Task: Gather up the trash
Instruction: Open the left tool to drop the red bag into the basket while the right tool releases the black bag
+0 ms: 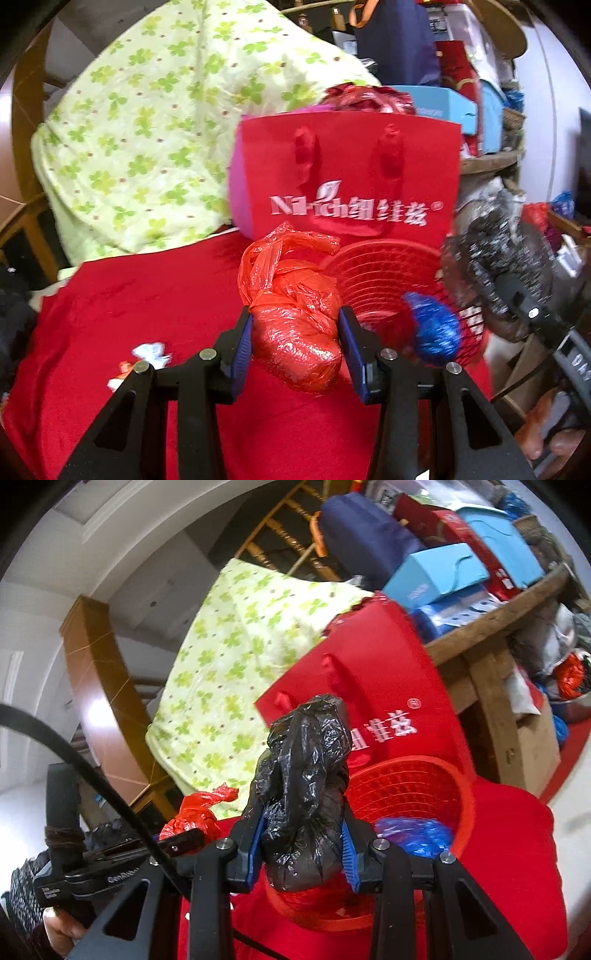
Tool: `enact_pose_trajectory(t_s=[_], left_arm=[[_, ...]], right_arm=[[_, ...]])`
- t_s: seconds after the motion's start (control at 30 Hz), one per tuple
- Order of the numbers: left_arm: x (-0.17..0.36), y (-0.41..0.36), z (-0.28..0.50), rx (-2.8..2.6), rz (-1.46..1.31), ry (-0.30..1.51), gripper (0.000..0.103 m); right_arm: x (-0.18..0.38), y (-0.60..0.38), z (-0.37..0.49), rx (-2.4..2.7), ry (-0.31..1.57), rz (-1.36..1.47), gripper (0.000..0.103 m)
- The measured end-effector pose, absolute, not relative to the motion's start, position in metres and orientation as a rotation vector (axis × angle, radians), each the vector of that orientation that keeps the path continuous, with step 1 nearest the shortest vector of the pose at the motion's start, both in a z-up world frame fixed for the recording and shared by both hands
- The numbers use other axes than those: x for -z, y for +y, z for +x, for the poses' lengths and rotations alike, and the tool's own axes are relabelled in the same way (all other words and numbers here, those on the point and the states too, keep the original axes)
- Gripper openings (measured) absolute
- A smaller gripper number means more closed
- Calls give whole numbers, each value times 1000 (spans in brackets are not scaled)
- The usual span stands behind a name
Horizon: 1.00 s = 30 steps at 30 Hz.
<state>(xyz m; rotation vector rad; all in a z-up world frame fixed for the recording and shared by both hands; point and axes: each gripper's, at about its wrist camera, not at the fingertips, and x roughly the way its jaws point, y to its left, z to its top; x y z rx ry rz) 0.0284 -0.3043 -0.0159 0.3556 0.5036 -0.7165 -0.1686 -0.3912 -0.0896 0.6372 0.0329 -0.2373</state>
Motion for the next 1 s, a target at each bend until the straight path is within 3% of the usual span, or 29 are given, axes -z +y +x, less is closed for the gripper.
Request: enact_pose_trajectory(t_s=[0.27,0.33,0.37,0.4,0.7,1.0], left_arm=[[26,-352,33,867,339,527,53],[31,-363,34,872,352,524,62],[34,-367,34,869,363,518,69],[36,-371,35,867,369,516,69],[48,-341,43,800,362,549,69],[62,-247,55,620,343,573,69]], right_arm=[[98,-411,-165,294,75,681,39],[103,-417,-162,299,92,708,53],[105,-419,-162,301,92,721,69],[106,-421,-162,299,87,730,72],[101,-421,-165,300,48,710,72],[89,-391,-153,279,44,596,72]])
